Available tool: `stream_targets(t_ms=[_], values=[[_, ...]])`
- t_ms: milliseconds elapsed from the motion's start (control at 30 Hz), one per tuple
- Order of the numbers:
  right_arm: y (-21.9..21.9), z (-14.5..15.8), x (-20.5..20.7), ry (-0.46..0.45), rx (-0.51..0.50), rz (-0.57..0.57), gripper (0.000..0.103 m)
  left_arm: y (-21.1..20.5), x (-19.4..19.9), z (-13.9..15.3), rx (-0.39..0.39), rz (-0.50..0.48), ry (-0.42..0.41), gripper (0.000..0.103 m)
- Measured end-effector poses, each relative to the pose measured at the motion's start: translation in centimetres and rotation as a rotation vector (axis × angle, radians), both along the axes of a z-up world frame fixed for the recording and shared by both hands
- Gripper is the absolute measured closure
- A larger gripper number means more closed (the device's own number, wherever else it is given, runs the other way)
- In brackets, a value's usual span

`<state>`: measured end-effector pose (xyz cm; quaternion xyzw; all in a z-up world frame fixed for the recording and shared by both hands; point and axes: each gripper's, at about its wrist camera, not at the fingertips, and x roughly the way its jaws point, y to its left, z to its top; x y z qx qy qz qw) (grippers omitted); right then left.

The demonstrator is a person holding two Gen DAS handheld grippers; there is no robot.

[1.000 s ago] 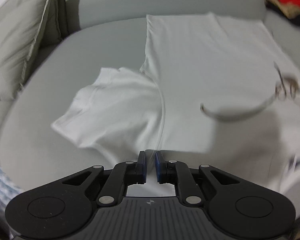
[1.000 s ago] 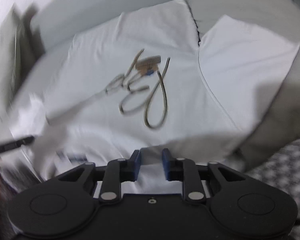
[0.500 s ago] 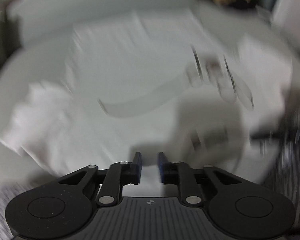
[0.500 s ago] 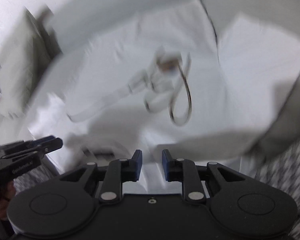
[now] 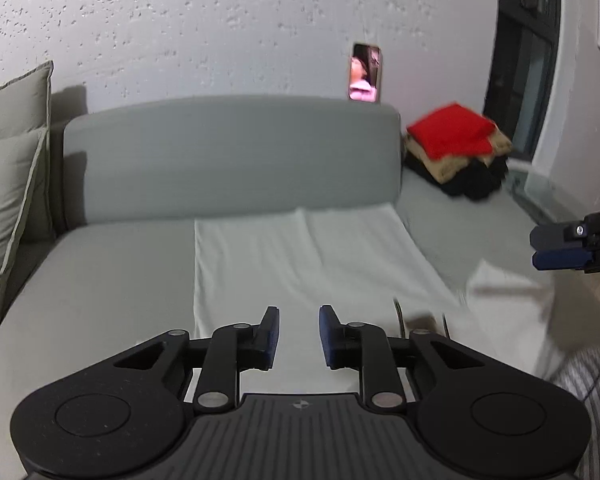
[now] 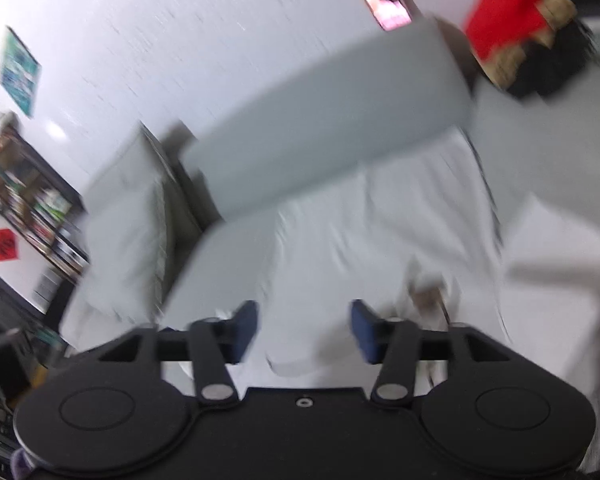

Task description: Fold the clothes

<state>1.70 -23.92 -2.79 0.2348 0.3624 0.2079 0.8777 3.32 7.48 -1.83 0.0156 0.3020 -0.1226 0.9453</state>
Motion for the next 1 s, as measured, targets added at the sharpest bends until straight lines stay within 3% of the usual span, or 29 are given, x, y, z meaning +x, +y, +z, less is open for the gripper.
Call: stream_targets(t_ms=[67,133,167,267,333,433,467,533,567,600,633,733,767,800,867,900,967,1000], values=[[-0.2,-0.5,3.1,-0.020,-0.027,-0.026,0.033,0.4,3.1,-1.4,-0.008,0.018,0.018,0.083],[-0.5,-2.7,7.1,0.030,-0.048,-0.063,0.033,0.8,6.6,-3.7,-0.012,0.036,0.087,0.085],[-0.8,-4.2,9.2,0.064,-0.053,-0.081,0.038,1.0,8.2,-4.8,-0.022,0.042,0.123,0.088],[-1.2,-9.2,14.9,0.149,-0.070,-0.120,0.084,0.9,13.3,-8.6,-0.049,0.058,0.191,0.094],[-0.9,-12.5,18.1,0.194,-0.060,-0.118,0.086,0.2,16.2,-11.1,-0.077,0.045,0.210,0.097],[1.2,-17.2,21.0,0.263,0.046,-0.025,0.086,-1.7,19.6,-14.8,-0.123,0.005,0.247,0.098],[2.2,-18.6,21.4,0.283,0.080,0.018,0.086,-1.7,20.3,-15.7,-0.116,0.032,0.251,0.098],[3.2,-20.3,22.0,0.273,0.035,0.052,0.086,-0.4,21.2,-17.0,-0.082,0.151,0.237,0.098],[3.0,-20.7,22.1,0.247,-0.007,0.031,0.100,0.3,21.6,-17.7,-0.065,0.211,0.230,0.096],[2.7,-21.2,22.2,0.220,-0.049,0.010,0.103,0.9,22.0,-18.3,-0.048,0.270,0.223,0.092],[1.1,-21.2,22.2,0.181,-0.063,-0.081,0.103,1.5,22.4,-19.0,-0.031,0.330,0.216,0.091],[-4.1,-21.4,22.0,0.146,-0.177,-0.457,0.103,5.6,23.3,-19.5,-0.118,0.546,0.212,0.091],[-5.5,-21.8,22.1,0.176,-0.192,-0.537,0.103,6.1,23.6,-19.3,-0.099,0.575,0.213,0.092],[-6.4,-22.1,22.2,0.196,-0.133,-0.540,0.103,6.2,23.6,-18.8,-0.081,0.578,0.207,0.092],[-6.1,-21.1,22.0,0.192,-0.123,-0.529,0.103,5.5,23.5,-17.3,-0.047,0.539,0.188,0.101],[-5.7,-20.3,21.7,0.173,-0.129,-0.523,0.099,5.0,23.4,-16.6,-0.051,0.498,0.172,0.100],[-4.5,-18.7,21.1,0.101,-0.082,-0.502,0.083,3.2,23.6,-15.2,-0.085,0.365,0.139,0.100],[-3.6,-18.4,21.5,0.091,-0.038,-0.454,0.082,1.8,24.0,-14.8,-0.094,0.278,0.132,0.100]])
